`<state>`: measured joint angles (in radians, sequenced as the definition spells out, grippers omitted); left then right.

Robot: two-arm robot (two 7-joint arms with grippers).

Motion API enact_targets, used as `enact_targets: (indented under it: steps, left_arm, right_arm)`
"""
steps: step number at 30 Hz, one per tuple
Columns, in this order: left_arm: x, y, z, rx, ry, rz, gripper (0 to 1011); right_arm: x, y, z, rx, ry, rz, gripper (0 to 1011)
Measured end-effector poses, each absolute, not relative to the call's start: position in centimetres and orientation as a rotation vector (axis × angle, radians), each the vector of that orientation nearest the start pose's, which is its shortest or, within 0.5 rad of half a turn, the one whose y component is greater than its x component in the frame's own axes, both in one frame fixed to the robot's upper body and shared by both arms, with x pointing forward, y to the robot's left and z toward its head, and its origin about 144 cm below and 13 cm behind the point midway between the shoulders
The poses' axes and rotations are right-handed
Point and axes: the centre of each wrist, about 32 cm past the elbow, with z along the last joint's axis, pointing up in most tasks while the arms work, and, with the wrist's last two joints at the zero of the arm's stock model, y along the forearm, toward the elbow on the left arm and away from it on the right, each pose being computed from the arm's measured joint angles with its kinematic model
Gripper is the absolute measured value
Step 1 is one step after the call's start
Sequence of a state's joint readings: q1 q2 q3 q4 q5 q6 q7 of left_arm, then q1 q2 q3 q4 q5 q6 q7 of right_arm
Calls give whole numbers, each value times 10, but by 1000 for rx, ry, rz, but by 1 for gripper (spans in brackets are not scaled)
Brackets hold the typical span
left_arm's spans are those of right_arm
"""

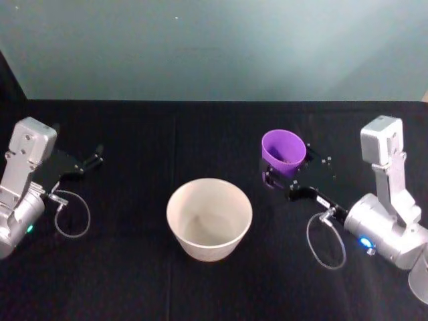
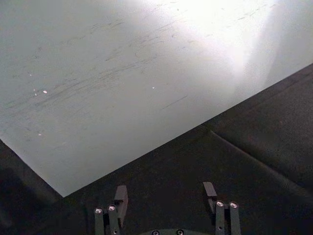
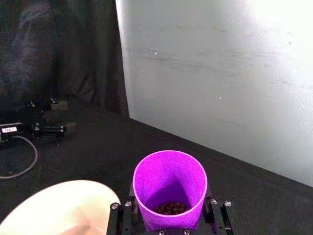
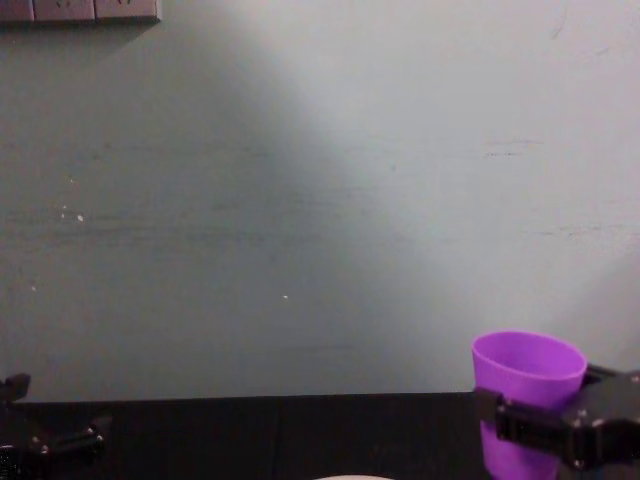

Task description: Pick up the cup and pour the mung beans from the cup into the bowl.

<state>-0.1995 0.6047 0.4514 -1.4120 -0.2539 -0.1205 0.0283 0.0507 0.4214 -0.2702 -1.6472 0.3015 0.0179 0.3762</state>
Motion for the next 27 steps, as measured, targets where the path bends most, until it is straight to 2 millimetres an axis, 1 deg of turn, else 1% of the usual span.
enact_targets:
  steps: [3, 6, 27]
  left_arm:
    - [489, 310, 1140, 304, -285, 1248, 1000]
    - [489, 310, 1140, 304, -285, 1248, 1000]
    - [489, 310, 1140, 304, -285, 1248, 1000]
  right_arm:
    - [464, -260, 1179, -100, -63, -912, 721]
    - [465, -259, 1182, -102, -53, -906, 721]
    - [464, -259, 1180, -101, -58, -906, 721]
